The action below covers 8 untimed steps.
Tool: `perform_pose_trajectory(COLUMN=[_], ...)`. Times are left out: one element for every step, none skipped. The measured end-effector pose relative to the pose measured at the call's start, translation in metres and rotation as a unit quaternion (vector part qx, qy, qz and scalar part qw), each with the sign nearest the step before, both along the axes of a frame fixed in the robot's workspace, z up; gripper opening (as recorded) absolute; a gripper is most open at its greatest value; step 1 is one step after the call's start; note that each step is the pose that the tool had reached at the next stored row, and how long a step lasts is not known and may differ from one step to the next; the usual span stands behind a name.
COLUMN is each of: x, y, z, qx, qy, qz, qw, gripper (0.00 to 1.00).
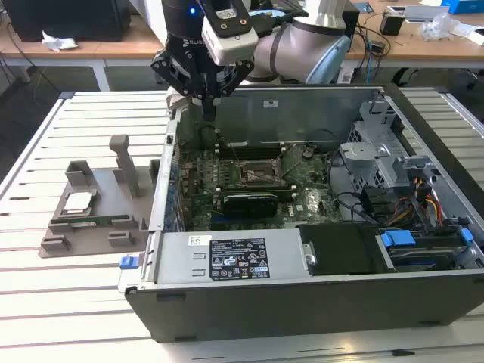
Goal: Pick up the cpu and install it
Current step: 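Reach for the cpu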
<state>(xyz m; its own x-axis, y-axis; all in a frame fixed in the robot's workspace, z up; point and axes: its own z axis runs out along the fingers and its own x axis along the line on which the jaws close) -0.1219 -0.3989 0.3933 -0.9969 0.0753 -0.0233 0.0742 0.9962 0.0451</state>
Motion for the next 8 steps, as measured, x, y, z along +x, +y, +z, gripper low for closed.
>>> perform_pose_trajectory(x=[0.0,-0.004,-0.008,-0.011,-0.013,-0.016,-0.017,-0.019], y=[0.0,0.0,0.0,0.0,0.0,0.0,0.0,0.0], z=[0.0,0.0001,0.0,0.0,0.0,0.0,0.0,0.0], qx=[0.0,0.0,0.0,0.0,0.0,0.0,0.0,0.0], qy=[0.0,0.0,0.0,0.0,0.0,0.0,0.0,0.0], qz=[0.0,0.0,0.0,0.0,0.0,0.0,0.0,0.0], qw=[1.0,1.0,1.0,1.0,1.0,1.0,1.0,1.0], gripper=[0.11,0.11,0.11,0.11,0.11,0.11,0.11,0.11])
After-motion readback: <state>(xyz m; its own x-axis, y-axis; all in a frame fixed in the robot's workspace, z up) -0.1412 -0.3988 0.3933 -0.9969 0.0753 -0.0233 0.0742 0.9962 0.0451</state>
